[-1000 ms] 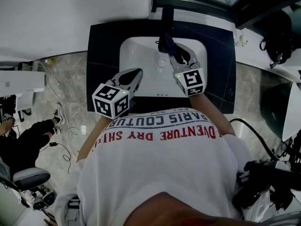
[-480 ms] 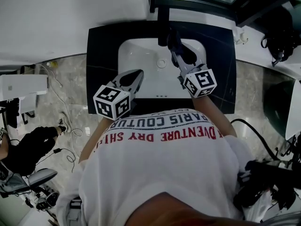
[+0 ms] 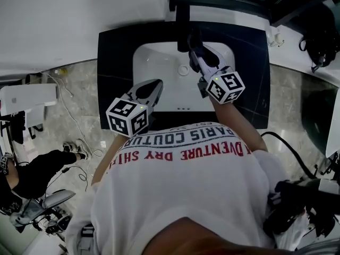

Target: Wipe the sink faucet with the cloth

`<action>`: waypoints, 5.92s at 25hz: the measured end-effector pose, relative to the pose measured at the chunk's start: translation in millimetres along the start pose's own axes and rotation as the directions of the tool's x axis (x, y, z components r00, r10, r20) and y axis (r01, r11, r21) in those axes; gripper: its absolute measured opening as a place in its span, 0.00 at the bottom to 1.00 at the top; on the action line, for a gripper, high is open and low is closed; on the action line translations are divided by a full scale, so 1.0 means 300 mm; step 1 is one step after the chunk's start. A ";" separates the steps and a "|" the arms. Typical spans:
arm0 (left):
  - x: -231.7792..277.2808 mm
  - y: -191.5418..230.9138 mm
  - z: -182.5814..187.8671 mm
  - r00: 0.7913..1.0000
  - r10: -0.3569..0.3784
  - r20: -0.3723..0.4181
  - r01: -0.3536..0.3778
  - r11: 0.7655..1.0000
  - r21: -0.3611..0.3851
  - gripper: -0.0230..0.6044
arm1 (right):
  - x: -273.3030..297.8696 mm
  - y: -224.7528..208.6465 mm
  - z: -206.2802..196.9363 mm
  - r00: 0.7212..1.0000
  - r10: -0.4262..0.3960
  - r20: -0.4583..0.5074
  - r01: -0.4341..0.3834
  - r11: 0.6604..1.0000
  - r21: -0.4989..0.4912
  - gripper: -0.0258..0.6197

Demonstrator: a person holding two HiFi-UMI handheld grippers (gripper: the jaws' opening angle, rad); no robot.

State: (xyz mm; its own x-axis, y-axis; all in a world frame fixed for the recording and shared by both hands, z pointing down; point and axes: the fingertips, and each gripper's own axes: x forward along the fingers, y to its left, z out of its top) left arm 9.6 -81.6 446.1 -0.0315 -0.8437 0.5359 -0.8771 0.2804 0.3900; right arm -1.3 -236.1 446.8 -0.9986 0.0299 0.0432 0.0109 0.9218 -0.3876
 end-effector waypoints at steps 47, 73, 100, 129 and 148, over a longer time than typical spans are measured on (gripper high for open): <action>0.111 0.094 -0.026 0.999 0.034 -0.039 -0.036 0.997 -0.065 0.04 | 0.306 -0.287 0.076 0.999 -0.022 -0.030 0.026 0.991 0.135 0.14; 0.134 0.086 -0.014 0.998 0.023 -0.065 -0.025 0.999 -0.029 0.04 | 0.179 -0.301 -0.108 0.987 -0.078 -0.140 0.115 0.954 0.277 0.14; 0.119 0.123 -0.047 0.996 0.049 -0.075 -0.053 0.997 -0.055 0.04 | 0.284 -0.204 -0.206 0.993 0.077 -0.088 -0.032 0.902 0.430 0.14; -0.393 0.501 -0.057 0.990 -0.130 0.051 0.129 0.991 0.018 0.04 | 0.257 0.594 -0.367 0.983 -0.011 -0.184 0.060 0.963 0.262 0.14; -0.667 0.590 0.116 0.966 -0.259 0.003 0.250 0.936 0.249 0.04 | 0.305 0.950 -0.130 0.970 -0.241 0.028 0.241 0.970 -0.015 0.14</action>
State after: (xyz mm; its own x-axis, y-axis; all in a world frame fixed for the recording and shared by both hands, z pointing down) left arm -155.9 121.0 381.8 0.1955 -0.8890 0.4141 -0.9478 -0.0627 0.3128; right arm -87.6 44.4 376.1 -0.9729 -0.2039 0.1094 -0.2297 0.9074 -0.3520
